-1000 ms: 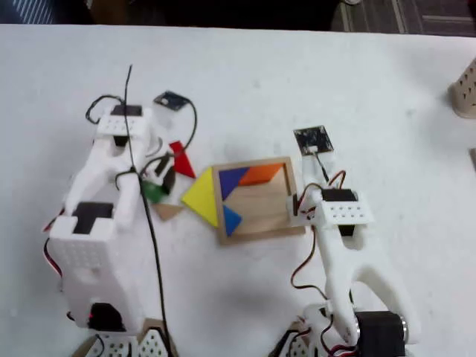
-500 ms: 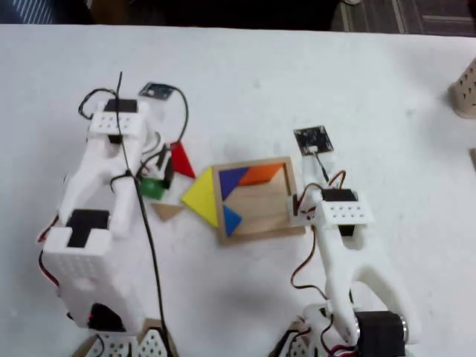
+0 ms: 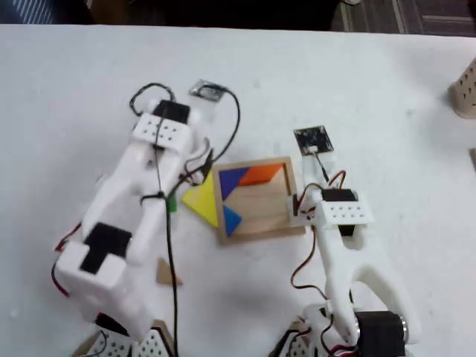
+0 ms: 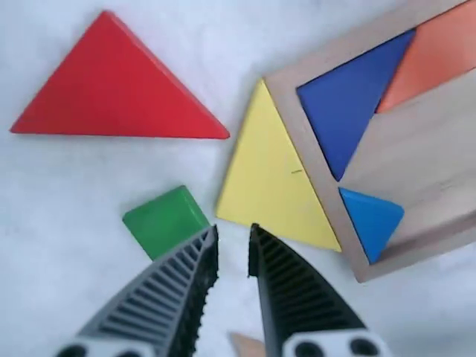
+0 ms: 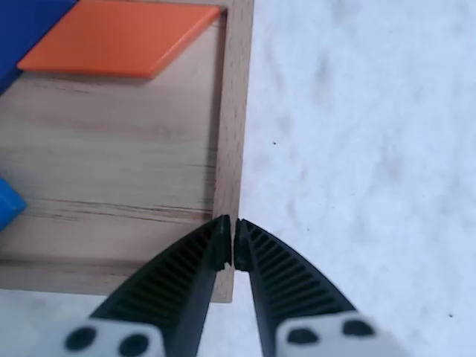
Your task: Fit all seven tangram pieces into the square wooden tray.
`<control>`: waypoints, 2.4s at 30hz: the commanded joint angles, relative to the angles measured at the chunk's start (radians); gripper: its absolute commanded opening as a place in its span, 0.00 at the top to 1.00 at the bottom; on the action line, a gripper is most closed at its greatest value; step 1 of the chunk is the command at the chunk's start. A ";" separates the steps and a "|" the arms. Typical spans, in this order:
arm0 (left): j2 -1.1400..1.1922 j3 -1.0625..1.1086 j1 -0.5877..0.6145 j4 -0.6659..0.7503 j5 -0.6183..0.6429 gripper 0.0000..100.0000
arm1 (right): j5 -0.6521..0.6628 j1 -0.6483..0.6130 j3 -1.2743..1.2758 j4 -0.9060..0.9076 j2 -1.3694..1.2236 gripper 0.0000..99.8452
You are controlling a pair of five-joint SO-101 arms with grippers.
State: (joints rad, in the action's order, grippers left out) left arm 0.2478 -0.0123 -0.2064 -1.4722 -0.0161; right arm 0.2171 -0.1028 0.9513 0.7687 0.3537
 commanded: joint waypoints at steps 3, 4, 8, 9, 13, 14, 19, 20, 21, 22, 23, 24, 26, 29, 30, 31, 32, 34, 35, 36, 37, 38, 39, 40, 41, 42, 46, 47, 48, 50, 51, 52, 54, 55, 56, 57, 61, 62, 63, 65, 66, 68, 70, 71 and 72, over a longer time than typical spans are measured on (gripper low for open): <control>-0.137 0.021 0.036 -0.043 0.012 0.87 | 0.011 -0.007 -0.018 -0.016 0.038 0.98; -0.140 0.044 0.047 -0.043 0.012 0.84 | 0.011 -0.007 -0.018 -0.016 0.038 0.98; -0.145 0.153 0.068 -0.006 0.011 0.72 | 0.011 -0.008 -0.018 -0.016 0.038 0.98; -0.145 0.176 0.070 0.006 0.011 0.71 | 0.011 -0.008 -0.018 -0.016 0.038 0.98; -0.145 0.247 0.077 0.077 0.011 0.71 | 0.011 -0.008 -0.018 -0.016 0.038 0.98; -0.145 0.259 0.094 0.094 0.015 0.71 | 0.011 -0.008 -0.018 -0.016 0.038 0.98; -0.145 0.338 0.191 0.198 0.014 0.70 | 0.011 -0.008 -0.018 -0.016 0.038 0.98; -0.145 0.356 0.213 0.221 0.014 0.70 | 0.011 -0.008 -0.018 -0.016 0.038 0.98; -0.145 0.371 0.228 0.245 0.012 0.70 | 0.011 -0.008 -0.018 -0.016 0.038 0.98; -0.145 0.385 0.240 0.273 0.012 0.70 | 0.011 -0.010 -0.018 -0.016 0.038 0.98; -0.145 0.404 0.248 0.298 0.012 0.69 | 0.011 -0.010 -0.018 -0.016 0.038 0.98; -0.145 0.423 0.248 0.318 0.012 0.68 | 0.011 -0.010 -0.018 -0.016 0.038 0.98; -0.145 0.459 0.245 0.344 0.012 0.67 | 0.011 -0.010 -0.018 -0.016 0.038 0.98; -0.143 0.493 0.240 0.387 0.012 0.67 | 0.011 -0.010 -0.018 -0.016 0.038 0.98; -0.137 0.496 0.242 0.396 0.012 0.67 | 0.011 -0.010 -0.018 -0.016 0.038 0.98; -0.136 0.499 0.243 0.407 0.012 0.67 | 0.011 -0.010 -0.018 -0.016 0.038 0.98; -0.136 0.500 0.243 0.419 0.012 0.67 | 0.011 -0.010 -0.018 -0.016 0.038 0.98; -0.136 0.500 0.245 0.439 0.012 0.67 | 0.011 -0.010 -0.018 -0.016 0.038 0.98; -0.136 0.499 0.248 0.443 0.012 0.67 | 0.011 -0.010 -0.018 -0.016 0.038 0.98; -0.136 0.496 0.252 0.445 0.012 0.67 | 0.011 -0.010 -0.018 -0.016 0.038 0.98; -0.136 0.493 0.255 0.445 0.012 0.67 | 0.011 -0.010 -0.018 -0.016 0.038 0.98; -0.134 0.493 0.259 0.445 0.012 0.67 | 0.011 -0.010 -0.018 -0.016 0.038 0.98; -0.134 0.494 0.259 0.445 0.012 0.67 | 0.011 -0.010 -0.018 -0.016 0.038 0.98; -0.134 0.497 0.259 0.445 0.014 0.67 | 0.011 -0.010 -0.018 -0.016 0.038 0.98; -0.133 0.500 0.259 0.443 0.020 0.67 | 0.011 -0.010 -0.018 -0.015 0.038 0.98; -0.130 0.502 0.259 0.439 0.021 0.67 | 0.011 -0.010 -0.018 -0.013 0.038 0.98; -0.082 0.468 0.274 0.413 0.055 0.67 | 0.011 -0.010 -0.018 -0.013 0.038 0.98; -0.070 0.451 0.275 0.399 0.058 0.67 | 0.011 -0.010 -0.018 -0.013 0.038 0.98; -0.059 0.437 0.277 0.387 0.058 0.67 | 0.011 -0.010 -0.018 -0.013 0.038 0.98; -0.039 0.427 0.277 0.373 0.058 0.67 | 0.011 -0.010 -0.018 -0.013 0.038 0.98; -0.033 0.422 0.277 0.365 0.058 0.68 | 0.011 -0.010 -0.018 -0.013 0.038 0.98; -0.031 0.422 0.277 0.365 0.057 0.71 | 0.011 -0.010 -0.018 -0.013 0.038 0.98; -0.030 0.422 0.274 0.367 0.052 0.78 | 0.011 -0.010 -0.018 -0.013 0.038 0.98; -0.030 0.420 0.271 0.367 0.049 0.82 | 0.011 -0.010 -0.018 -0.013 0.038 0.98; -0.030 0.420 0.269 0.367 0.049 0.85 | 0.011 -0.010 -0.018 -0.015 0.038 0.98; -0.030 0.420 0.269 0.367 0.049 0.89 | 0.011 -0.010 -0.018 -0.015 0.038 0.98; -0.030 0.420 0.269 0.362 0.049 0.93 | 0.011 -0.010 -0.018 -0.015 0.038 0.98; -0.030 0.420 0.271 0.362 0.049 0.93 | 0.011 -0.010 -0.018 -0.015 0.038 0.98; -0.030 0.420 0.271 0.362 0.049 0.93 | 0.011 -0.010 -0.018 -0.015 0.038 0.98; -0.030 0.420 0.274 0.361 0.049 0.93 | 0.011 -0.010 -0.018 -0.015 0.038 0.98; -0.030 0.420 0.274 0.361 0.049 0.93 | 0.011 -0.010 -0.018 -0.015 0.038 0.98; -0.033 0.420 0.275 0.359 0.049 0.93 | 0.011 -0.010 -0.018 -0.015 0.038 0.98; -0.056 0.420 0.275 0.350 0.049 0.93 | 0.011 -0.010 -0.018 -0.015 0.038 0.98; -0.077 0.420 0.275 0.336 0.049 0.93 | 0.011 -0.010 -0.018 -0.015 0.038 0.98; -0.105 0.419 0.275 0.321 0.049 0.93 | 0.011 -0.010 -0.018 -0.015 0.038 0.98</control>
State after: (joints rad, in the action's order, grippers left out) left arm 0.2140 0.4281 0.0483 -1.1024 0.0284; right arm 0.2171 -0.1028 0.9513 0.7687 0.3537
